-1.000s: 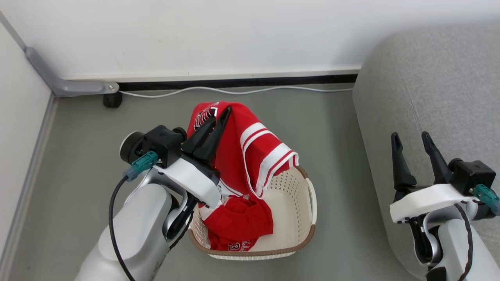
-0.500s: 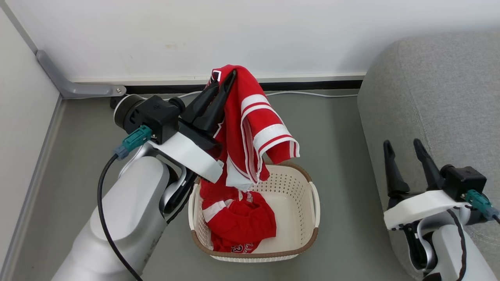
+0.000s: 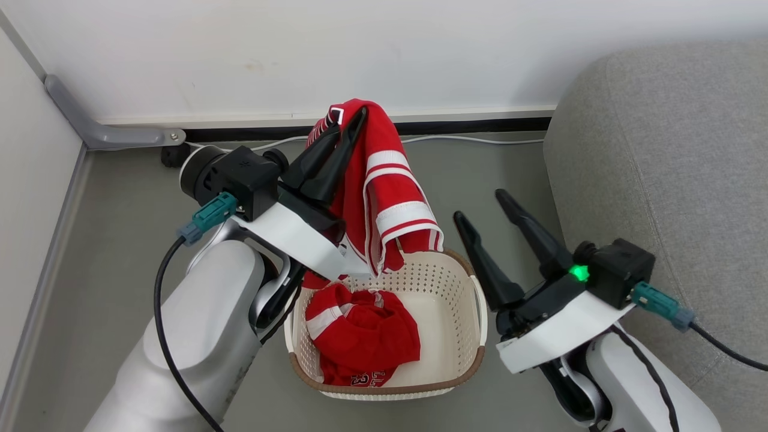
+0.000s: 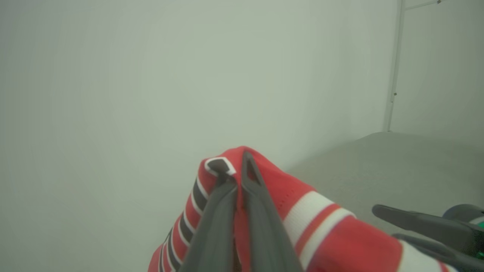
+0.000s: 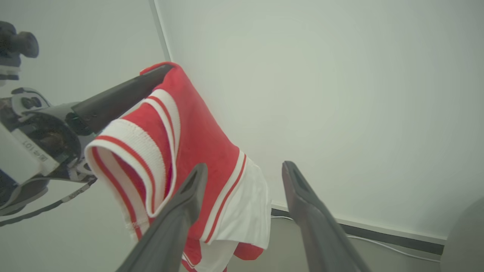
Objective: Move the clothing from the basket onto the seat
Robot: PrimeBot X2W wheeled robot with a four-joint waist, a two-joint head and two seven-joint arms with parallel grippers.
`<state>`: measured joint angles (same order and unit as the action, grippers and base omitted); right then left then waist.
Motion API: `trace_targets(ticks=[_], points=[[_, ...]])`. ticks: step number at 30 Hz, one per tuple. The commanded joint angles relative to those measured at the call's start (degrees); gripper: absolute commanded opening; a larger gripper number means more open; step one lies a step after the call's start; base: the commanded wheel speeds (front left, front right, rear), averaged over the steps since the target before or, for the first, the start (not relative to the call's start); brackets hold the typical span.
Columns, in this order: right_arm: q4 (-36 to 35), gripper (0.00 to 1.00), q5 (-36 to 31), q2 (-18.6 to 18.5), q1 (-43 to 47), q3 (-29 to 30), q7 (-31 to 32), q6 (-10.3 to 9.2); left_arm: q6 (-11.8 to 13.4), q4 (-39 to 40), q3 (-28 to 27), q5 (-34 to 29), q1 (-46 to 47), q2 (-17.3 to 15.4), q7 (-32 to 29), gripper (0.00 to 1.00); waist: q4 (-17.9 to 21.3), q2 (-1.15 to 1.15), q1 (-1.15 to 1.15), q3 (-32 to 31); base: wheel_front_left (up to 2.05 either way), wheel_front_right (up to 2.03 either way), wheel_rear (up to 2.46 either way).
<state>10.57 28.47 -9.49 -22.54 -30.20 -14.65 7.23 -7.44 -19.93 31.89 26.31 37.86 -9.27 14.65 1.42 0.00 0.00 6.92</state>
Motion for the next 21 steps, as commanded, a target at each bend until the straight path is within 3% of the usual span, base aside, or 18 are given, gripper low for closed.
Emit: trace_targets(ticks=[1, 5, 10, 21], points=[[-2.71, 1.0, 1.51, -0.67, -1.87, -3.09, -0.35, 0.25, -0.05, 1.13, -2.07, -0.13, 2.95, -1.12, 0.35, 0.0, 0.05, 0.0, 0.0, 0.07, 0.0, 0.0, 0.0], [-4.47, 1.0, 4.23, -2.64, -3.64, -10.02, -0.35, 0.25, -0.05, 0.8, -1.9, -0.1, 2.96, -1.01, 0.35, 0.0, 0.05, 0.0, 0.0, 0.07, 0.0, 0.0, 0.0], [-3.03, 1.0, 5.23, -3.19, -5.28, -14.59, -0.35, 0.25, -0.05, 0.74, -1.44, -0.04, 3.07, -0.66, 0.35, 0.0, -0.33, 0.0, 0.0, 0.07, 0.0, 0.0, 0.0], [7.79, 1.0, 2.19, 0.5, -9.39, -19.49, -0.35, 0.25, -0.05, 2.13, 0.97, 0.4, 3.1, 0.84, 0.35, 0.0, -2.35, 0.0, 0.0, 0.53, 0.0, 0.0, 0.0]])
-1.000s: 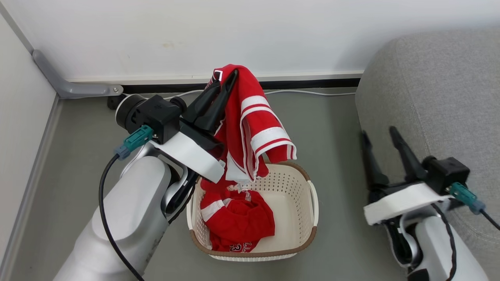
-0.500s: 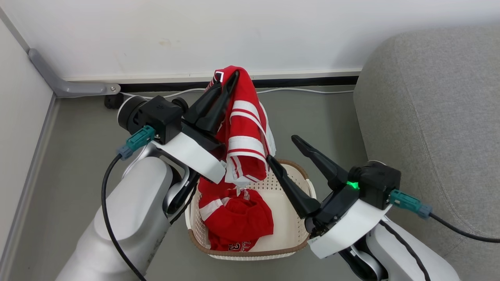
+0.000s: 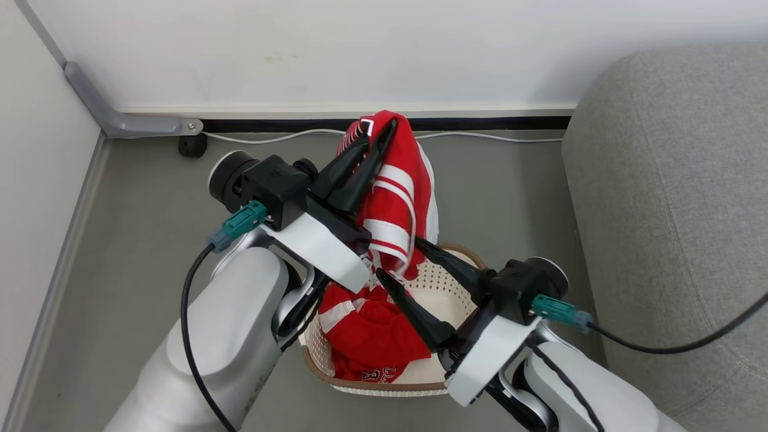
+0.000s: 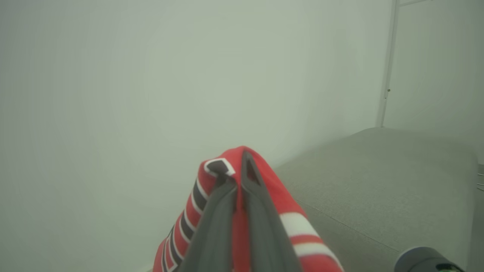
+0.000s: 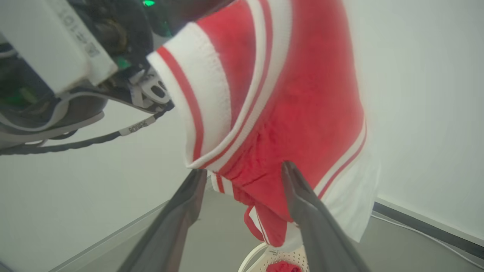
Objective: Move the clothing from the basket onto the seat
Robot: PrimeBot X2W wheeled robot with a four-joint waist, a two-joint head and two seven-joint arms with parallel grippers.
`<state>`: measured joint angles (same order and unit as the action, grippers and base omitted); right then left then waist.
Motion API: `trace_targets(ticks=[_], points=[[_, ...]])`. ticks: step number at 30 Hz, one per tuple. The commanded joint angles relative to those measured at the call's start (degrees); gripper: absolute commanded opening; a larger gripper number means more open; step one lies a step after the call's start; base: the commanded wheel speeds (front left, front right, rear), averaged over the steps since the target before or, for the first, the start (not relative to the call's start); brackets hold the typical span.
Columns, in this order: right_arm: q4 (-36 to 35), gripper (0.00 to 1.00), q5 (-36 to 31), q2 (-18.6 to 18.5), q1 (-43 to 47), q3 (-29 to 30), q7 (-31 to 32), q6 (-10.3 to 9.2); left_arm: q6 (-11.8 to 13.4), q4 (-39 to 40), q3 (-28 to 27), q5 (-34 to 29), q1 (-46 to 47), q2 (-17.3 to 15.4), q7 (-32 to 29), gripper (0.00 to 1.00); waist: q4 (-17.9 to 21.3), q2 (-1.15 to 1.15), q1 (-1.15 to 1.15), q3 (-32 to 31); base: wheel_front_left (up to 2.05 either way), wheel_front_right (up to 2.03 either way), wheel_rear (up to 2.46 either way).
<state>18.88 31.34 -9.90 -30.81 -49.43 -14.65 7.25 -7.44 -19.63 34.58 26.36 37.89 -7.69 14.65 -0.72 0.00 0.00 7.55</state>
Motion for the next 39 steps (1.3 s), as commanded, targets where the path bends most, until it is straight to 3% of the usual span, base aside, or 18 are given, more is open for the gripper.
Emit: trace_targets(ticks=[1, 18, 19, 20, 21, 30, 31, 32, 33, 39], points=[[0.44, 1.0, -1.31, 1.44, -1.55, -0.07, -0.35, 0.24, -0.05, 1.91, -1.42, 0.43, 3.08, -0.56, 0.35, 0.0, -0.39, 0.0, 0.0, -0.12, 0.0, 0.0, 0.0], [11.1, 1.0, -11.21, 6.93, -3.39, 9.46, -0.35, 0.24, -0.05, 2.7, 2.09, 2.23, 2.52, 0.7, 0.35, 0.0, -2.0, 0.0, 0.0, -0.34, 0.0, 0.0, 0.0], [11.3, 0.77, -10.84, 6.96, -3.47, 9.56, -0.35, 0.24, -0.05, 2.76, 2.17, 2.32, 2.45, 0.77, 0.35, 0.0, -2.07, 0.0, 0.0, -0.3, 0.0, 0.0, 0.0], [11.18, 0.14, -10.23, 6.98, -3.58, 9.47, -0.35, 0.24, -0.05, 2.82, 2.24, 2.4, 2.35, 0.83, 0.35, 0.0, -2.13, 0.0, 0.0, -0.25, 0.0, 0.0, 0.0], [11.02, 0.0, -9.7, 6.99, -3.72, 9.27, -0.35, 0.24, -0.05, 2.84, 2.25, 2.55, 2.23, 0.88, 0.35, 0.0, -2.16, 0.0, 0.0, -0.16, 0.0, 0.0, 0.0], [9.4, 0.0, -8.25, 7.02, -4.31, 10.37, -0.35, 0.24, -0.05, 3.13, 1.14, 2.09, 1.83, 0.67, 0.35, 0.0, -1.44, 0.0, 0.0, 0.88, 0.0, 0.0, 0.0], [9.3, 0.0, -8.34, 7.02, -4.17, 10.68, -0.35, 0.24, -0.05, 3.17, 0.8, 2.09, 1.65, 0.7, 0.35, 0.16, -1.29, 0.0, 0.0, 0.96, 0.0, 0.0, 0.0], [9.16, 0.0, -8.45, 7.02, -4.07, 10.96, -0.35, 0.24, -0.05, 3.32, 0.49, 2.12, 1.49, 0.73, 0.35, 0.73, -1.14, 0.0, 0.0, 1.05, 0.0, 0.0, 0.0], [9.0, 0.0, -8.57, 7.02, -4.0, 11.18, -0.35, 0.24, -0.05, 3.41, 0.29, 2.08, 1.36, 0.67, 0.35, 1.0, -1.01, 0.0, 0.0, 1.15, 0.0, 0.0, 0.0], [7.88, 0.0, -9.08, 7.02, -3.66, 12.21, -0.35, 0.24, -0.05, 2.95, -0.3, 1.52, 0.78, 0.25, 0.35, 1.0, -0.34, 0.0, 0.0, 1.53, 0.0, 0.0, 0.0]])
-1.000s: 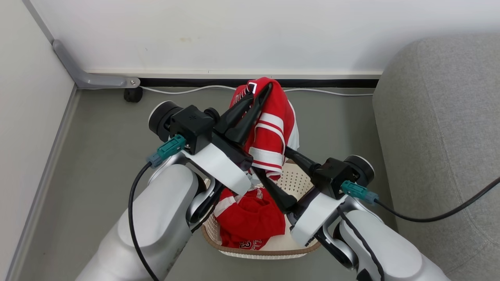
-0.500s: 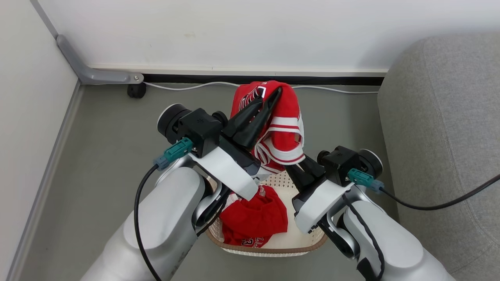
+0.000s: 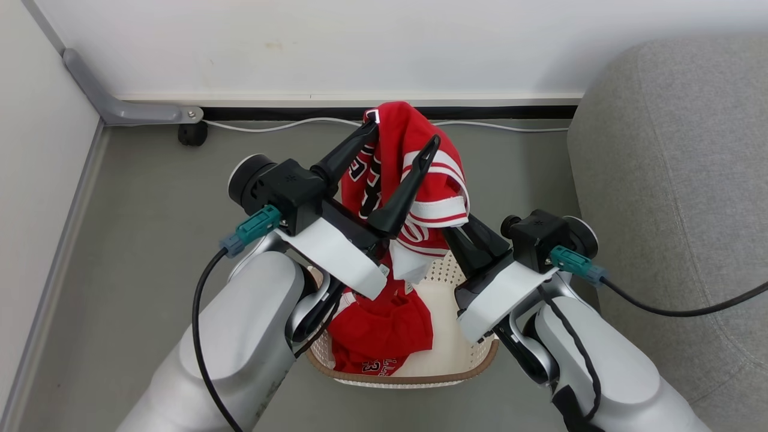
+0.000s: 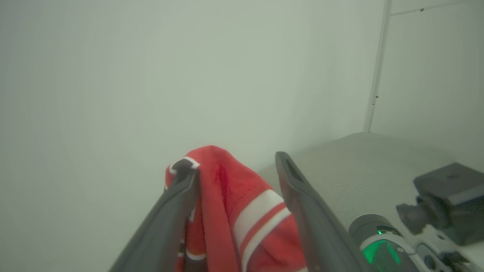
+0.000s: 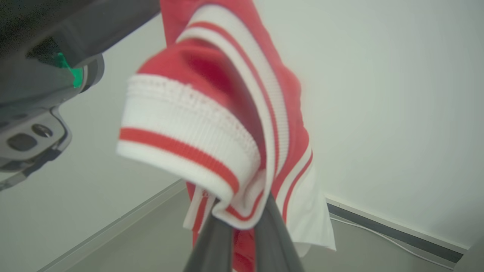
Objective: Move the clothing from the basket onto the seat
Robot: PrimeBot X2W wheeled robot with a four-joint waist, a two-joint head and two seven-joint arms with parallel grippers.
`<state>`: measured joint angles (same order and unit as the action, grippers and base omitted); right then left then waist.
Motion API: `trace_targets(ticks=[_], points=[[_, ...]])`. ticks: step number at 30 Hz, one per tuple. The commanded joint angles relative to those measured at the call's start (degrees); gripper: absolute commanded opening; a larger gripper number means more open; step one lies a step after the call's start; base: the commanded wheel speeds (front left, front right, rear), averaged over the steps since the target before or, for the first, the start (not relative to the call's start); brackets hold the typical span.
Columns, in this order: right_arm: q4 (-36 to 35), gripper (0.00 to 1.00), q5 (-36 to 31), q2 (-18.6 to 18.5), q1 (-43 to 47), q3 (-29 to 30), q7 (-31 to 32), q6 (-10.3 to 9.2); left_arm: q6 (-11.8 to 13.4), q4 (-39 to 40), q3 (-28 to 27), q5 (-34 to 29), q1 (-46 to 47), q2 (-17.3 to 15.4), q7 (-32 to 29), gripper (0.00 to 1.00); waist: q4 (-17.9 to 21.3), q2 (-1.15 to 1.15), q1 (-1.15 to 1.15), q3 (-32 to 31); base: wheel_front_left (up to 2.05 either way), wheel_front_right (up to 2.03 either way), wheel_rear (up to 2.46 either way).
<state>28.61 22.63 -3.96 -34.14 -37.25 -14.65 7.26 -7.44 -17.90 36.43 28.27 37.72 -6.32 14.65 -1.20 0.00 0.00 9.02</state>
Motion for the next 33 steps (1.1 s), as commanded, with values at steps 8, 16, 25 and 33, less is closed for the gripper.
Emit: trace_targets(ticks=[8, 16, 25, 33], points=[[-4.01, 0.0, -0.71, 1.08, 0.24, 2.8, -0.35, 0.23, -0.05, 0.1, -1.92, -0.9, 0.0, -1.62, 0.35, 1.0, 1.29, 0.0, 0.0, 0.24, 0.0, 0.0, 0.0], [-6.0, 0.0, -1.41, 1.08, 1.16, 7.59, -0.35, 0.23, -0.05, -0.69, -1.93, -0.45, -1.12, -2.8, 0.35, 1.0, 4.94, 0.0, 0.0, 0.14, 0.0, 0.0, 0.0], [-8.47, 0.0, -1.36, 1.08, 1.36, 13.06, -0.35, 0.23, -0.05, -0.83, -1.31, 2.0, -2.08, -4.91, 0.35, 1.0, 11.37, 0.0, 0.0, -1.53, 0.0, 0.0, 0.0], [-10.54, 0.0, -2.0, 1.08, 3.04, 17.35, -0.35, 0.23, -0.05, 0.31, -0.89, 2.27, -5.52, -5.78, 0.35, 1.0, 19.11, 0.0, 0.0, -2.28, 0.0, 0.0, 0.0]])
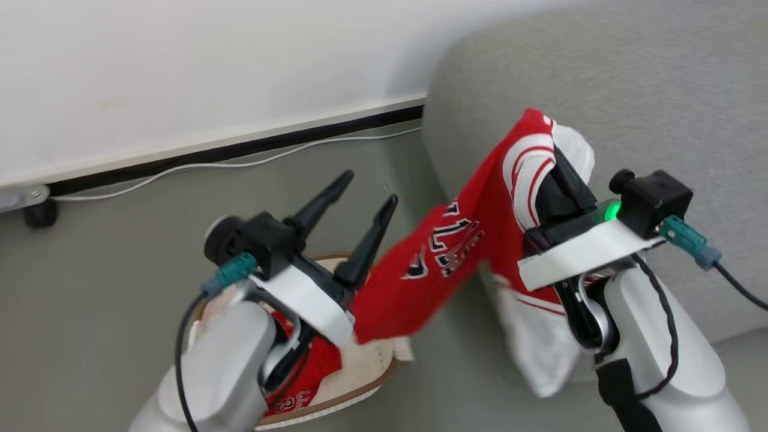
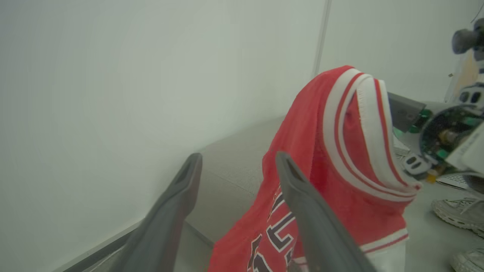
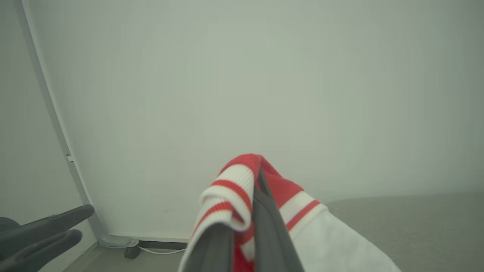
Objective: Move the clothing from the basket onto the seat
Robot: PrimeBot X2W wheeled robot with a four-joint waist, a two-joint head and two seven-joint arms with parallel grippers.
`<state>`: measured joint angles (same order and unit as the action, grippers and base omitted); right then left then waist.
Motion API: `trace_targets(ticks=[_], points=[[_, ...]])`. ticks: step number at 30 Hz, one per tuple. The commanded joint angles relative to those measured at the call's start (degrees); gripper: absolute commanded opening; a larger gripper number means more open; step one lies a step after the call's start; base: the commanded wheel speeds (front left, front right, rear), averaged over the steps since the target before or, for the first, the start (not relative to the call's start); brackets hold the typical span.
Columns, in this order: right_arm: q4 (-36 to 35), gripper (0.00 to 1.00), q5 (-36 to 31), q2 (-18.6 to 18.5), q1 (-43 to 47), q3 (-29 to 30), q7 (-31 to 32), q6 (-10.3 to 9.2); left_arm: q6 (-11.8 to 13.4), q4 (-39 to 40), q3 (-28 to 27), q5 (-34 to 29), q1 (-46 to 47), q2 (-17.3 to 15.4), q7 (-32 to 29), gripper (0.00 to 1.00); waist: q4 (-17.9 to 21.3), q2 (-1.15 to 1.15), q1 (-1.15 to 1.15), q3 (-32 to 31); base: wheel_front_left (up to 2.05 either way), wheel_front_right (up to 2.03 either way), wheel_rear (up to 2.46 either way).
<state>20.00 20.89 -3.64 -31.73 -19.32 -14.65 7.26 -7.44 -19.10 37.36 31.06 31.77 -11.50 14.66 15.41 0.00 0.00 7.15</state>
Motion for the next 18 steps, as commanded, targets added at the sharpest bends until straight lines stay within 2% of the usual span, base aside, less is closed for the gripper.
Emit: trace_targets(ticks=[1, 5, 11, 18], points=[[-3.09, 0.0, -0.83, 0.76, 2.04, -0.28, -0.35, 0.23, -0.05, 1.59, -2.23, -1.99, -0.88, 0.54, 0.34, 1.0, 4.46, 0.0, 0.0, -0.53, 0.0, 0.0, 0.0], [-4.38, 0.0, -1.04, 0.76, 3.54, 0.35, -0.35, 0.23, -0.05, 1.95, -2.69, -3.33, -2.5, 1.71, 0.34, 1.0, 8.48, 0.0, 0.0, -1.22, 0.0, 0.0, 0.0], [-5.55, 0.0, -0.92, 0.76, 4.6, 1.8, -0.35, 0.23, -0.05, 2.46, -2.67, -2.55, -3.81, 1.58, 0.34, 1.0, 14.83, 0.0, 0.0, -1.89, 0.0, 0.0, 0.0], [-10.12, 0.0, -3.3, 0.76, 7.01, 8.67, -0.35, 0.23, -0.05, 1.87, 2.76, -0.21, -0.66, 1.48, 0.34, 1.0, 16.3, 0.0, 0.0, 0.0, 0.0, 0.0, 0.0]])
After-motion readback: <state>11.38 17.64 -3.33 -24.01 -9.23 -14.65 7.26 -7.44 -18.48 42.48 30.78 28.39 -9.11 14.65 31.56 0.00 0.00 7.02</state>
